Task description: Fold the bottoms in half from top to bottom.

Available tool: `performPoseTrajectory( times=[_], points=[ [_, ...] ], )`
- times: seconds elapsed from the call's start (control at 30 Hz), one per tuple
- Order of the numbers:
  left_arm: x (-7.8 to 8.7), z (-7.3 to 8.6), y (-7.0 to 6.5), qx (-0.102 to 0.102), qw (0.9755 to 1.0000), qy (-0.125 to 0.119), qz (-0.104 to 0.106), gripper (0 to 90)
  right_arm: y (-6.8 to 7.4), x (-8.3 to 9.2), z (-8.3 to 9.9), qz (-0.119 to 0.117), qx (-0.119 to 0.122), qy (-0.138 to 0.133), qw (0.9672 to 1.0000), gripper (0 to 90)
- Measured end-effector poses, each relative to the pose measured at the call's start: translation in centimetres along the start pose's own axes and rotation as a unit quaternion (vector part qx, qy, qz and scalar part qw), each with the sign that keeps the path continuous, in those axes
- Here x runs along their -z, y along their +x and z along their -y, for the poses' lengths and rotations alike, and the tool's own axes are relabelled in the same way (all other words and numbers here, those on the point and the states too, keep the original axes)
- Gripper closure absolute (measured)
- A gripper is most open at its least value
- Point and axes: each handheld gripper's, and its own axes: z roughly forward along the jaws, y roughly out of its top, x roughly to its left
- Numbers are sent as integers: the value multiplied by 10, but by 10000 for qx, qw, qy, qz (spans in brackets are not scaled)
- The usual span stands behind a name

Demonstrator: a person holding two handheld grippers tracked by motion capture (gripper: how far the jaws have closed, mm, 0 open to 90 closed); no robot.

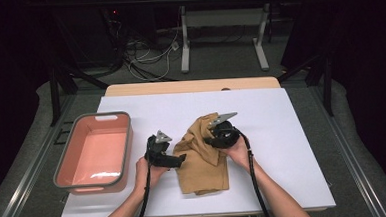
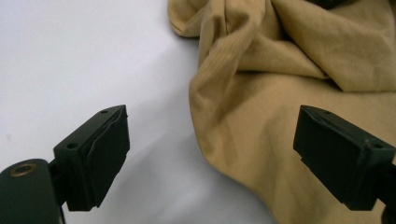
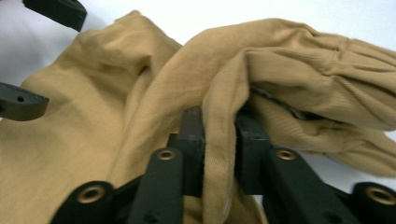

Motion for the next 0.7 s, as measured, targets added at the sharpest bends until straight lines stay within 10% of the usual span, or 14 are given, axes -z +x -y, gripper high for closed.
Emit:
performPoseTrajectory(
  times=[0.3,0.5,0.7],
  points=[
    [-2,-5,0,-45,10000,21,18,158,-16,4,-13,331,-832,172,9958,388],
    [-2,-5,2,-94,9999,70,7,166,-33,-6,-19,605,-1233,419,9896,462],
    [-2,-5,3,-44,9999,77,75,197,-46,-18,-21,681,-1275,499,9882,755]
  ],
)
